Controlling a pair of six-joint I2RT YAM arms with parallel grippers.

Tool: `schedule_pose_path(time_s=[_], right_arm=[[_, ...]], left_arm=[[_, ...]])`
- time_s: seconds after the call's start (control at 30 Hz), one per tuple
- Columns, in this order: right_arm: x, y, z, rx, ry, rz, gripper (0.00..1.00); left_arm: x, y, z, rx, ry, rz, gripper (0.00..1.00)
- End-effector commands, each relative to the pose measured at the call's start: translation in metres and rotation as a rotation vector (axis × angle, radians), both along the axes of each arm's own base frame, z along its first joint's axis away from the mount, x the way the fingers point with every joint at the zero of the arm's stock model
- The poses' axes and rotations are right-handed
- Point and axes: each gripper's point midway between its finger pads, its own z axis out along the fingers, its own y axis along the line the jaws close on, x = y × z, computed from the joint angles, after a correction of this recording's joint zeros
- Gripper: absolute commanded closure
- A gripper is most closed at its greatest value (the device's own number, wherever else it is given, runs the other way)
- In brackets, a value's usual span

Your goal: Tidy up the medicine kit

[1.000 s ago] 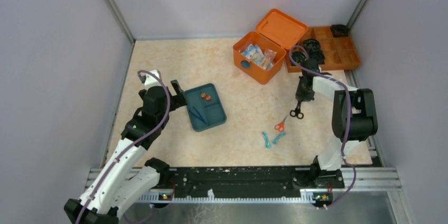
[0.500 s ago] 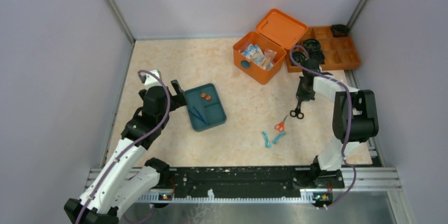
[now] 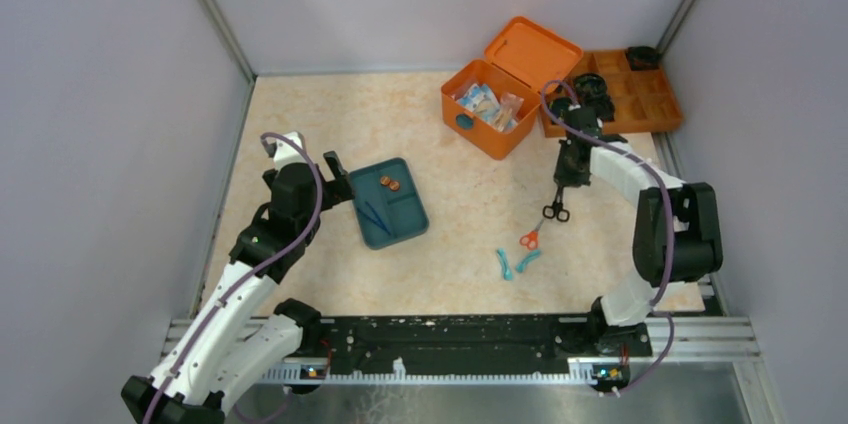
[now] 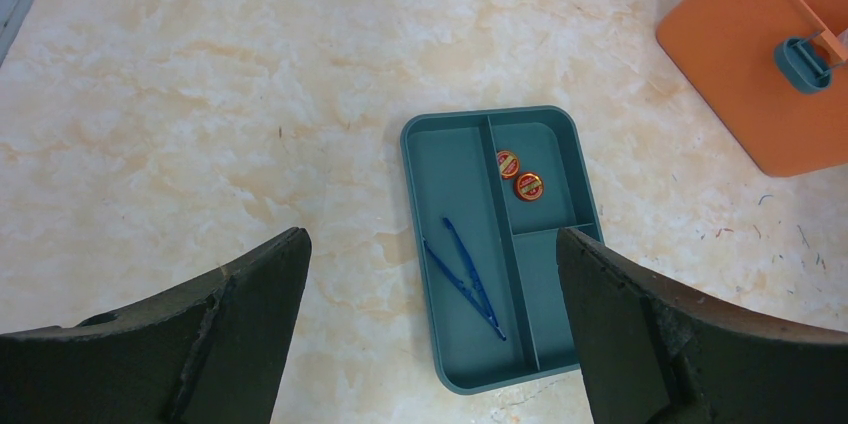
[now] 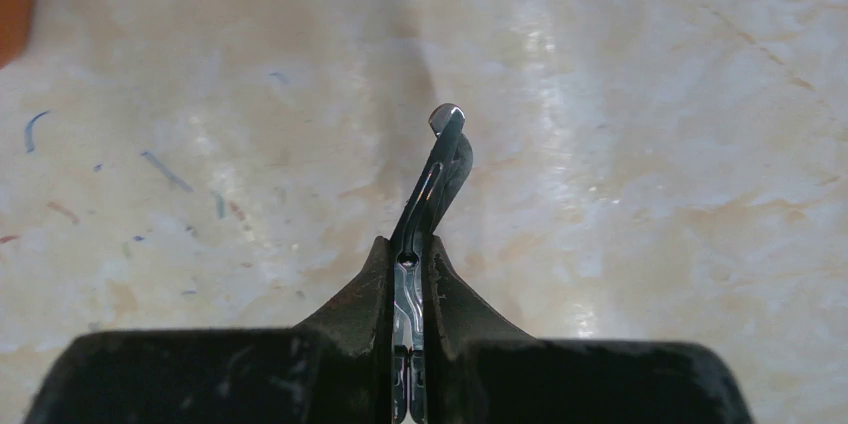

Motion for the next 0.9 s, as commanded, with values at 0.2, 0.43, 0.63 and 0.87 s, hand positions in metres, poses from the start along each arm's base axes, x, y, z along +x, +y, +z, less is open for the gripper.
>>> schedule_pose_path(time_s=[0.2,0.43,0.63,0.87], right_arm=[[0.019,0.123,0.059,0.081,-0.144,0.221,1.00],[0.010,0.244,0.070,0.183,-0.153,0.428,1.00],[-0.001,0.337,0.076,0.211,-0.152,0.595,1.00],[-0.017,0.418,0.083,0.276,-0.149,0.747,1.00]], left_arm=[[0.000,0.002,-0.003,0.005,0.000,0.003,0.01],[-0.003,0.011,0.002,0.005,-0.017,0.050,0.01],[-0.017,0.038,0.017,0.000,-0.075,0.176,0.01],[-0.046,0.066,0.051,-0.026,-0.150,0.272,0.01]])
